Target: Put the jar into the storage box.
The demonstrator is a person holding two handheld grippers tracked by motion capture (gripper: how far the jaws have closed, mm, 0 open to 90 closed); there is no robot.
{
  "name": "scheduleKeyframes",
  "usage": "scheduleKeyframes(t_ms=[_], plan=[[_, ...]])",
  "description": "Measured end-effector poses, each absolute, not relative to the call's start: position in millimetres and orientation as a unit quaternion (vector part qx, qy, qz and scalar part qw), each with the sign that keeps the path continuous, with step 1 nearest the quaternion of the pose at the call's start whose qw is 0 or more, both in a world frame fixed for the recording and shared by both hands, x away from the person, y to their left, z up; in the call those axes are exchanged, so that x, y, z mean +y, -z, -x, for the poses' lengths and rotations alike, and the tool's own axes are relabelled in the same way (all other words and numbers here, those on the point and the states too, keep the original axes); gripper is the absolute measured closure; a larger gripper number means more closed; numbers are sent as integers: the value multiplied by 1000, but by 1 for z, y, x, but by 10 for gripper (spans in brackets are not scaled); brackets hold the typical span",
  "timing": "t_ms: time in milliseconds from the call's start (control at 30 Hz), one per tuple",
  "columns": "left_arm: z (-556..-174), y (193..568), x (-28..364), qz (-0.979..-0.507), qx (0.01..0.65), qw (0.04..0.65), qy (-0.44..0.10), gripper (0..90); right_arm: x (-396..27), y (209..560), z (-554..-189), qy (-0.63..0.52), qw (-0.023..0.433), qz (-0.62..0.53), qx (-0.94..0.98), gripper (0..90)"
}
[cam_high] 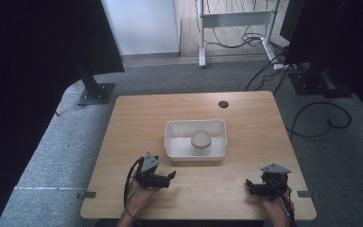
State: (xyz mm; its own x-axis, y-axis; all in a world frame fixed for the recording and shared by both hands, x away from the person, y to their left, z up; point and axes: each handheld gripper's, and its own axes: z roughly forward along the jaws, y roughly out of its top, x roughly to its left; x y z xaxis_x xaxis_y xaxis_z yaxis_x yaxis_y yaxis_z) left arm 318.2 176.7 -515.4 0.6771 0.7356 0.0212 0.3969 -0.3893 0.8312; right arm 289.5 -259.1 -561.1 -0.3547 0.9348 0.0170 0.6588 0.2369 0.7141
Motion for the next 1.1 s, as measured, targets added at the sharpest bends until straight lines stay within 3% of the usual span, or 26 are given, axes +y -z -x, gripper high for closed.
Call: scheduleKeyframes(t_ms=[1100], plan=[[-314,552,180,-843,378,341,-172,56,-259,561,-289,-326,214,-523,758,20]])
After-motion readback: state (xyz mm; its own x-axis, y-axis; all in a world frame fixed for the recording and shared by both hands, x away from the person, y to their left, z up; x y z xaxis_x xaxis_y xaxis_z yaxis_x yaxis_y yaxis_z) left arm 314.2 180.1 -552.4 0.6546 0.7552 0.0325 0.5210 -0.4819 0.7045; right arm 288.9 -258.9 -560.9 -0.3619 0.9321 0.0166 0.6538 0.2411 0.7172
